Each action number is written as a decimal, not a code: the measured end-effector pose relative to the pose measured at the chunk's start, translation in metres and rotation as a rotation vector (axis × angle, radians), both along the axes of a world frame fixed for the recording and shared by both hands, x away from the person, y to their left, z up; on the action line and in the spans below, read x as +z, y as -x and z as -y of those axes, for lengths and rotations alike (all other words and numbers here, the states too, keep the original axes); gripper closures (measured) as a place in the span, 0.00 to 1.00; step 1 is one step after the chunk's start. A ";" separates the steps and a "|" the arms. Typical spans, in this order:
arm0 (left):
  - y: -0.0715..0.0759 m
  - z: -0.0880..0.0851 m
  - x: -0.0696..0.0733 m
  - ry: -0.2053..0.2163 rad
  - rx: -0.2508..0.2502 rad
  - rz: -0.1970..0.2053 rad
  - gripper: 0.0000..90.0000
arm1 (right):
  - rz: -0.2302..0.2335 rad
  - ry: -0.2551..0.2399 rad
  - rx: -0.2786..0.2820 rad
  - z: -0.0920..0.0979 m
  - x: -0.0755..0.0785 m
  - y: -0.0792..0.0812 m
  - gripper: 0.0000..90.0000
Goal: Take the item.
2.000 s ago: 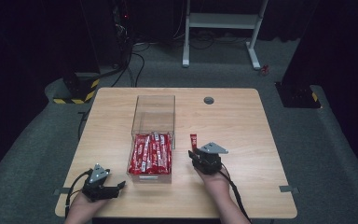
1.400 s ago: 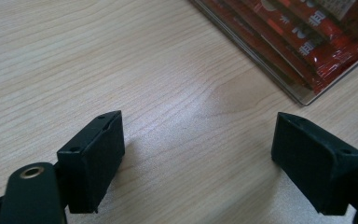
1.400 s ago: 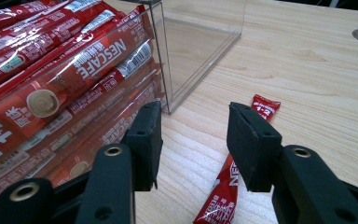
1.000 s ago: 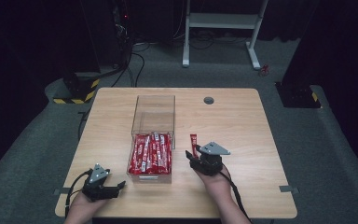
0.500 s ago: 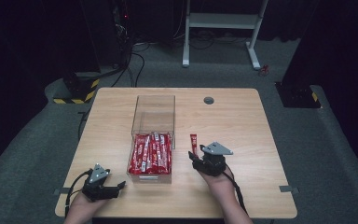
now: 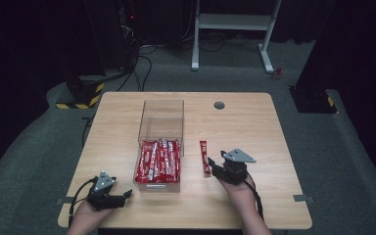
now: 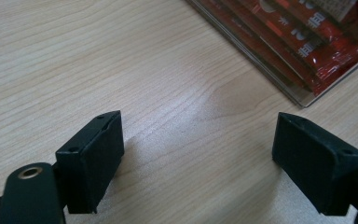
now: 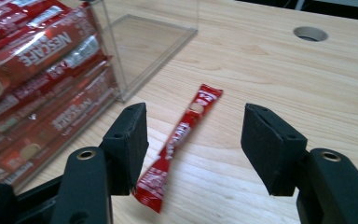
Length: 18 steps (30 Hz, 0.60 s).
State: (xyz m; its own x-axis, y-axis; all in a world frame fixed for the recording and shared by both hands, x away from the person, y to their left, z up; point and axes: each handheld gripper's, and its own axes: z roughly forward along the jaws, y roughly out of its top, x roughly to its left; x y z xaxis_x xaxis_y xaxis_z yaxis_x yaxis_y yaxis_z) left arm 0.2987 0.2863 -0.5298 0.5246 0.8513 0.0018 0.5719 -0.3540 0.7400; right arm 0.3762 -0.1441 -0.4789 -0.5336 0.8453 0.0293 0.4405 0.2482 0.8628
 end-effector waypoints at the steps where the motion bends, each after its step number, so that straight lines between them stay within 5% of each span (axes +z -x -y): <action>1: -0.001 0.000 0.000 -0.002 -0.002 0.002 0.19 | 0.002 0.005 -0.003 0.002 0.000 0.000 0.45; 18: -0.010 0.000 0.000 0.004 0.038 -0.002 0.19 | -0.020 0.067 -0.109 0.044 -0.012 -0.003 0.38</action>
